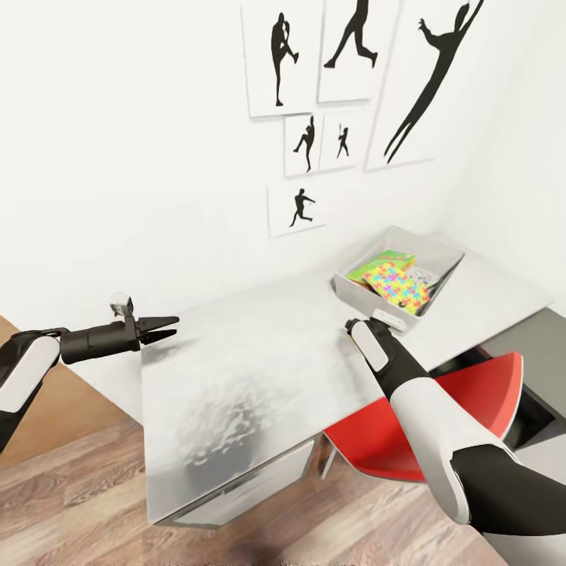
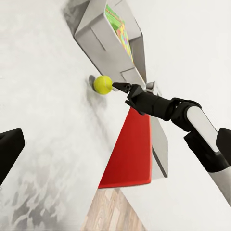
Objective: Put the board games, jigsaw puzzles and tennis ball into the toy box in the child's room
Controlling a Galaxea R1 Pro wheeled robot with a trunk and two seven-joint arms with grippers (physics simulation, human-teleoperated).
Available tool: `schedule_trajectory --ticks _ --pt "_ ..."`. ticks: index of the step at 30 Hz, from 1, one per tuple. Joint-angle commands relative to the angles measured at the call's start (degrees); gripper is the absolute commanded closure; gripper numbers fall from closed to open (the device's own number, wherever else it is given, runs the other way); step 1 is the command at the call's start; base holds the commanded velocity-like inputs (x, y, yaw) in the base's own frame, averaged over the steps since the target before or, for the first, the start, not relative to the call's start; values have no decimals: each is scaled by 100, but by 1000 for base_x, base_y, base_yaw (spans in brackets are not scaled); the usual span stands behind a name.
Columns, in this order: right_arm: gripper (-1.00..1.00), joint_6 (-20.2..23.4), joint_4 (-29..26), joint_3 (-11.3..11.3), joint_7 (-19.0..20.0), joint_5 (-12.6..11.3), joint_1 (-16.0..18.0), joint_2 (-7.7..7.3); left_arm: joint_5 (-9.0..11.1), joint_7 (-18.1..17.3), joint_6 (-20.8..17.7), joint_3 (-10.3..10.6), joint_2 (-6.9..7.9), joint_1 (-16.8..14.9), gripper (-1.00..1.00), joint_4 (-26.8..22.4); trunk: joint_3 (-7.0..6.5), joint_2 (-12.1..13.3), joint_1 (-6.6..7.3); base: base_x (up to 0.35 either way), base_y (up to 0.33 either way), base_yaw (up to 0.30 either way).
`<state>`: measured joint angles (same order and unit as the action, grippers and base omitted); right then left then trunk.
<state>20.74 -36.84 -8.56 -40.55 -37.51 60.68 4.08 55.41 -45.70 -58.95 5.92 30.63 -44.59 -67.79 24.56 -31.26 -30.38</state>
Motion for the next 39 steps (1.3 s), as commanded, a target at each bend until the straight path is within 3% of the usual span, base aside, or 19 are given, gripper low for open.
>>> schedule_trajectory --ticks 1,16,39 --pt "-100 27 -7 -23 -42 -29 5 -4 5 -18 -20 10 5 -6 -100 3 17 -9 -2 15 80 0" --pt "-100 23 -16 -23 245 -28 5 -11 5 -18 -20 6 5 -6 -100 3 47 -9 -2 47 34 0" --pt "-100 24 -16 -26 267 -28 5 -20 5 -10 -20 10 5 -6 -100 0 47 -9 -2 90 -11 0"
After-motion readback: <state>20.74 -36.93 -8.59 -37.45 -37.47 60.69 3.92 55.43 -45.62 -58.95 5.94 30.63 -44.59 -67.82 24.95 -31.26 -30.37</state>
